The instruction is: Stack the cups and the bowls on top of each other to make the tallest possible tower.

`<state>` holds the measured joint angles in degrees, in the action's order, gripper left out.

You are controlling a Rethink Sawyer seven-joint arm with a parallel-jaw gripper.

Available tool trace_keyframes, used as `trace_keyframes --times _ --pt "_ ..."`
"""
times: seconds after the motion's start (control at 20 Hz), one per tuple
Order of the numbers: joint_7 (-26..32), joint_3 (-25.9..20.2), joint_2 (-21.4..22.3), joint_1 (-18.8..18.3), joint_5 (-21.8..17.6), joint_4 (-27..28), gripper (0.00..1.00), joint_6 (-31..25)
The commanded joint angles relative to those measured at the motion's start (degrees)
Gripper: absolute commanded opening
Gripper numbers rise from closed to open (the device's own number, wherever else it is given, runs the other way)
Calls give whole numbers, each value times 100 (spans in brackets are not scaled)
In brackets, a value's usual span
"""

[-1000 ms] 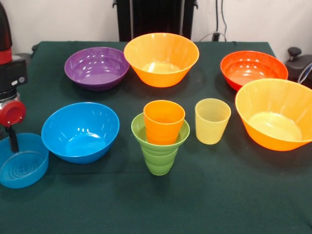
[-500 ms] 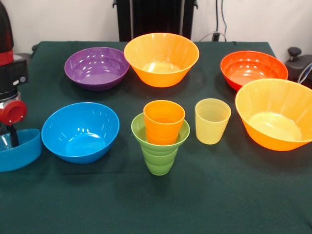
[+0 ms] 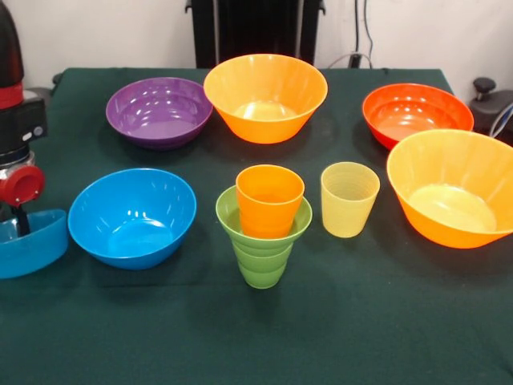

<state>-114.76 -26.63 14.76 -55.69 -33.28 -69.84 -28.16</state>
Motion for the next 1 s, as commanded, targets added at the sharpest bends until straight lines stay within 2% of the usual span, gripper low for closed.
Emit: trace_keyframes --times 0.05,0.2,0.25,0.75,1.0 --pt "1257 190 -128 243 -547 90 100 -512" --pt "1234 171 -87 273 -525 46 100 -521" --pt "1205 183 -60 297 -524 24 0 -522" --pt "1093 281 27 470 -511 45 0 -583" --pt "937 361 141 514 -456 -201 0 -478"
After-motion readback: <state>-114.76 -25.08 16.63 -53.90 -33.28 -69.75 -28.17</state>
